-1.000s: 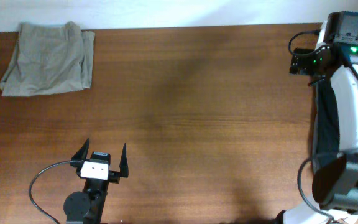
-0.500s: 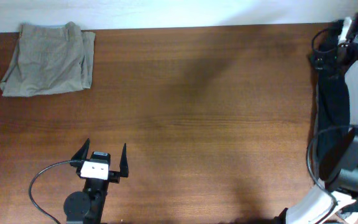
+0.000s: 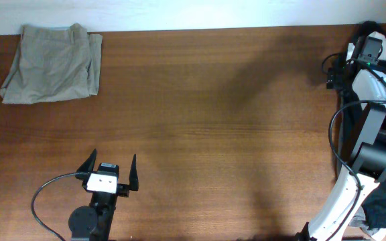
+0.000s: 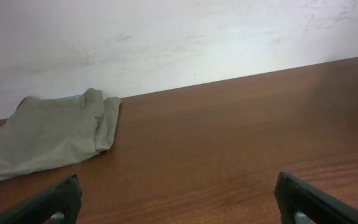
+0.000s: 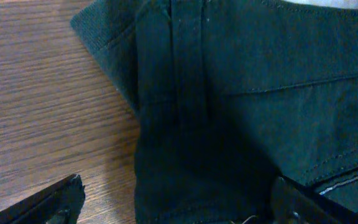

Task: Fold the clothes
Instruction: 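Reach the right gripper to the black pants on the right pile and grasp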

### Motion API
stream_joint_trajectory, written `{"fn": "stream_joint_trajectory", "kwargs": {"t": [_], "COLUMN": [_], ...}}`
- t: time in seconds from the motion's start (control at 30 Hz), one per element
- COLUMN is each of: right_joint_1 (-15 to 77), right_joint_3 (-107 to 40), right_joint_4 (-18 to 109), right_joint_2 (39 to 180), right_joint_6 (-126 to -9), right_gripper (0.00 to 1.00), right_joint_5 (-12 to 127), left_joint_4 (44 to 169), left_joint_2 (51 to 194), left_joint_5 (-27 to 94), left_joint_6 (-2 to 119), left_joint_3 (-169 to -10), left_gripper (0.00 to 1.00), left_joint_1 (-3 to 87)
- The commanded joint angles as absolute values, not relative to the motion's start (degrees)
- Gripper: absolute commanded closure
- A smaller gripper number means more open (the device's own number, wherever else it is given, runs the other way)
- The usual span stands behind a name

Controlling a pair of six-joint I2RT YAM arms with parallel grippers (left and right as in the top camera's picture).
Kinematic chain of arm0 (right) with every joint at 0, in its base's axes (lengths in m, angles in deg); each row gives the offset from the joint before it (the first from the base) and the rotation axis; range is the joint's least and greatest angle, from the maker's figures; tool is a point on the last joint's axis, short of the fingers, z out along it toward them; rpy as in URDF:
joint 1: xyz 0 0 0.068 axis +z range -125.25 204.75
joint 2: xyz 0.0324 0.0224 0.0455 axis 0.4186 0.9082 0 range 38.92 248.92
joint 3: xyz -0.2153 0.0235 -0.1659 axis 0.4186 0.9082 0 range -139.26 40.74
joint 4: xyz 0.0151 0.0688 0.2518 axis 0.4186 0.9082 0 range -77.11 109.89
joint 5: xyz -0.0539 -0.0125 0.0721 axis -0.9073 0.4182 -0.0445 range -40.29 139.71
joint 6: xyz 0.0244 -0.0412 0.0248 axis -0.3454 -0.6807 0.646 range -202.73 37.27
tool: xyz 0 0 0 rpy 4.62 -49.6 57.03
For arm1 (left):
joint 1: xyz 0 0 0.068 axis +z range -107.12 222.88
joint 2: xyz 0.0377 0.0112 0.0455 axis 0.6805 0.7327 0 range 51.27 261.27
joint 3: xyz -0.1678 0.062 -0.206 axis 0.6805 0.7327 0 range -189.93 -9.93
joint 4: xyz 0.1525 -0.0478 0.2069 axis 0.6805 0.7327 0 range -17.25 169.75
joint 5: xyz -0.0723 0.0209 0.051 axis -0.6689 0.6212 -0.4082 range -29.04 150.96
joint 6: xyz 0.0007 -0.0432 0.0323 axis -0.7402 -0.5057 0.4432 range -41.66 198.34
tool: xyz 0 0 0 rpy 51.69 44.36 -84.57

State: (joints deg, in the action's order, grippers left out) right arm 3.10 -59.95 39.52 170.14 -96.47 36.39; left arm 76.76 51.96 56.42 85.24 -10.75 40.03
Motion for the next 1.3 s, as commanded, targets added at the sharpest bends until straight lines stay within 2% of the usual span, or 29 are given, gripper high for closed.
{"fn": "stream_joint_trajectory", "kwargs": {"t": [0.0,0.07,0.2,0.23,0.3,0.37,0.63,0.7,0.77,0.8,0.83,0.93,0.97,1.0,1.03,1.07,1.1,1.13,1.27], "right_joint_1": [3.3,3.3,3.3,3.3,3.3,3.3,3.8,4.5,5.5,6.0,6.3,6.3,6.3,6.3,6.3,6.3,6.3,6.3,6.4], "right_joint_3": [-61.0,-61.0,-61.0,-61.0,-61.0,-61.0,-61.0,-61.0,-61.0,-61.0,-61.0,-61.0,-61.0,-61.0,-61.0,-61.0,-61.0,-61.0,-61.0], "right_joint_4": [39.0,39.0,39.0,39.0,39.0,39.0,39.3,39.0,38.6,38.3,37.9,37.7,37.7,37.7,37.7,37.7,37.7,37.7,37.8], "right_joint_2": [170.8,170.8,170.8,170.8,170.8,171.3,172.5,172.5,172.5,172.5,172.5,172.5,172.5,172.5,172.5,172.5,172.5,172.5,173.5], "right_joint_6": [-96.4,-96.4,-96.4,-96.4,-96.4,-96.4,-95.8,-95.8,-95.8,-95.8,-95.8,-95.8,-95.8,-95.8,-95.8,-95.8,-95.8,-95.8,-95.8], "right_gripper": [0.13,0.28,0.42,0.41,0.32,0.28,0.32,0.26,0.25,0.33,0.48,0.66,0.75,0.78,0.77,0.49,0.38,0.34,0.33], "right_joint_5": [35.4,33.6,31.8,31.8,31.8,31.8,27.2,27.4,27.6,27.6,27.5,25.6,24.7,24.4,24.5,25.0,25.3,25.8,27.1], "left_joint_4": [76.8,76.8,76.8,76.8,76.8,76.8,76.8,76.8,76.8,76.8,76.8,76.8,76.8,76.8,76.8,76.8,76.8,76.8,76.8], "left_joint_2": [51.6,51.6,51.6,51.6,51.6,51.6,51.6,51.6,51.6,51.6,51.6,51.6,51.6,51.6,51.6,51.6,51.6,51.6,51.6], "left_joint_5": [55.8,55.8,55.8,55.8,55.8,55.8,55.8,55.8,55.8,55.8,55.8,55.8,55.8,55.8,55.8,55.8,55.8,55.8,55.8], "left_joint_6": [86.2,86.2,86.2,86.2,86.2,86.2,86.2,86.2,86.2,86.2,86.2,86.2,86.2,86.2,86.2,86.2,86.2,86.2,86.2], "left_joint_3": [-10.4,-10.4,-10.4,-10.4,-10.4,-10.4,-10.4,-10.4,-10.4,-10.4,-10.4,-10.4,-10.4,-10.4,-10.4,-10.4,-10.4,-10.4,-10.4], "left_gripper": [0.01,0.01,0.01,0.01,0.01,0.01,0.01,0.01,0.01,0.01,0.01,0.01,0.01,0.01,0.01,0.01,0.01,0.01,0.01], "left_joint_1": [39.9,39.9,39.9,39.9,39.9,39.9,39.9,39.9,39.9,39.9,39.9,39.9,39.9,39.9,39.9,39.9,39.9,39.9,39.9]}}
